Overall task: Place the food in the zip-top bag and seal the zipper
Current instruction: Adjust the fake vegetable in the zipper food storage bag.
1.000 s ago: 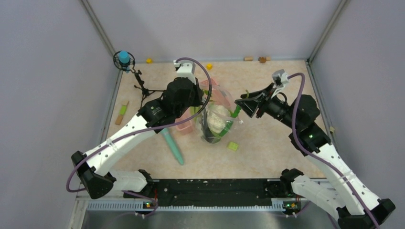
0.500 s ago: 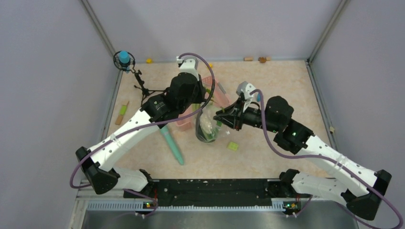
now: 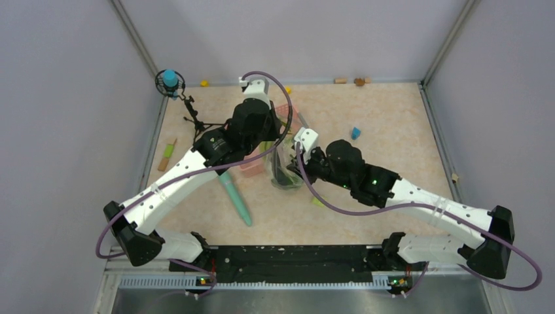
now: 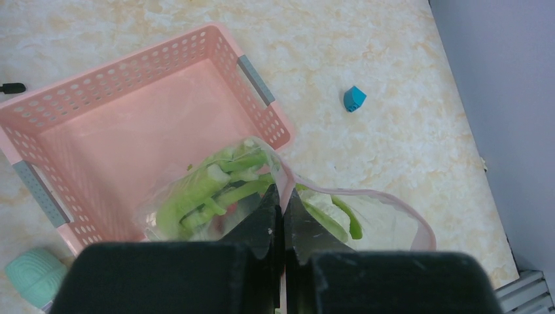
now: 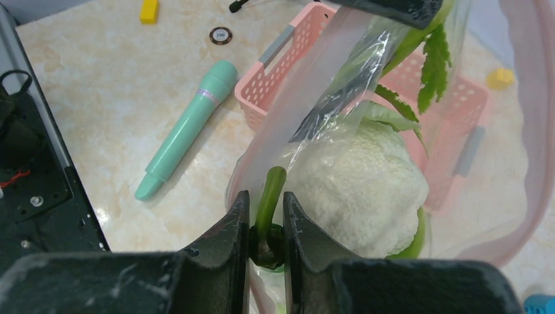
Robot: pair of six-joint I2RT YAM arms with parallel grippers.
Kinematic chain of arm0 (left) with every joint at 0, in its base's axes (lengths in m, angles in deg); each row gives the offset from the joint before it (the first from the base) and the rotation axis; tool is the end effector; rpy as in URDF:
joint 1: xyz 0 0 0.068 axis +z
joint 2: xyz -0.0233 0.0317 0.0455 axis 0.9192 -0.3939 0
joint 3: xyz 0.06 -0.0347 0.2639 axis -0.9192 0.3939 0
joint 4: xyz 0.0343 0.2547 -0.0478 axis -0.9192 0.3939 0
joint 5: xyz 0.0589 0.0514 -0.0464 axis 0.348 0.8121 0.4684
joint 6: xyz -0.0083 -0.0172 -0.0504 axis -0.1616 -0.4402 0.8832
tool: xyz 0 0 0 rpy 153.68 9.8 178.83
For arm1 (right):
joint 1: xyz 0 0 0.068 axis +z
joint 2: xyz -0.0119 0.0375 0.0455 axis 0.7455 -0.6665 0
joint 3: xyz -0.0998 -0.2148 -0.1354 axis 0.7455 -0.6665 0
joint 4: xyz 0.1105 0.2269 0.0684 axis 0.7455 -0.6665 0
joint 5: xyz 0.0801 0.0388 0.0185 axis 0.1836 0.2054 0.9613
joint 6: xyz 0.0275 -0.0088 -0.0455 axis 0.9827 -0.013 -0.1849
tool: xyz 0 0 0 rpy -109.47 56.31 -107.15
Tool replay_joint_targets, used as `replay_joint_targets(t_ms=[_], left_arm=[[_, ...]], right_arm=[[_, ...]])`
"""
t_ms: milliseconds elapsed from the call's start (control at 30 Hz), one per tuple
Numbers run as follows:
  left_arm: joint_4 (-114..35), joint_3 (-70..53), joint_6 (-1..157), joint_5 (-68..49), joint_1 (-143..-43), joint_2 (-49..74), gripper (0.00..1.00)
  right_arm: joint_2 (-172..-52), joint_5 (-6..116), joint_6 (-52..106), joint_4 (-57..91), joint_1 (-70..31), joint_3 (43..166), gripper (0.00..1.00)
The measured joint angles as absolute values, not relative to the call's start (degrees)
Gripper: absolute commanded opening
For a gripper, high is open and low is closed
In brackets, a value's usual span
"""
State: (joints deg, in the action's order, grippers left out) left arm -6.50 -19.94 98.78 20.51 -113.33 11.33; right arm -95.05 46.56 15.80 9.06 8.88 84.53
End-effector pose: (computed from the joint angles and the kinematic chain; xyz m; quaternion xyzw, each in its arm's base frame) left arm 0.2119 -0.2043 0.4143 -0.0035 0.8312 -0.2167 0.5121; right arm 0.1423 0.2186 0.3412 -0.4061 0.6964 0.2546 0.5341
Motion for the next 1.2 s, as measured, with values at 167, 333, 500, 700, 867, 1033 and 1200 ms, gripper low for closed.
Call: replay_joint_targets(t_ms=[167, 333, 500, 700, 867, 1033, 1200], left_arm=[[-6.7, -19.9, 99.0, 20.4, -112.9, 11.3, 0.0], [-8.8, -18.5, 98.9, 19.7, -112.7, 12.2, 0.0], [-12.3, -14.0, 98.9, 19.7, -112.6, 15.6, 0.0], [-14.4, -11.1, 98.9, 20.6, -112.5, 17.9, 0.0], [-14.9, -10.5, 98.9, 21.1, -112.5, 18.3, 0.0], [-15.2, -9.8, 98.9, 22.2, -112.4, 18.8, 0.0], [-15.6, -9.4, 98.9, 22.3, -112.4, 19.1, 0.0]], right_arm=[[-94.7, 44.0, 15.6, 7.5, 9.6, 84.4, 0.06], [-91.7, 39.3, 19.3, 6.7, 9.8, 83.2, 0.41], [-86.4, 39.1, 23.0, 5.7, 9.8, 81.7, 0.59], [-80.6, 41.1, 25.4, 6.4, 9.8, 80.7, 0.72], [-74.5, 41.4, 26.2, 6.3, 9.8, 79.3, 0.74], [-66.0, 41.5, 26.4, 5.5, 9.8, 74.2, 0.74], [-59.7, 41.4, 25.9, 6.9, 9.8, 66.2, 0.74]])
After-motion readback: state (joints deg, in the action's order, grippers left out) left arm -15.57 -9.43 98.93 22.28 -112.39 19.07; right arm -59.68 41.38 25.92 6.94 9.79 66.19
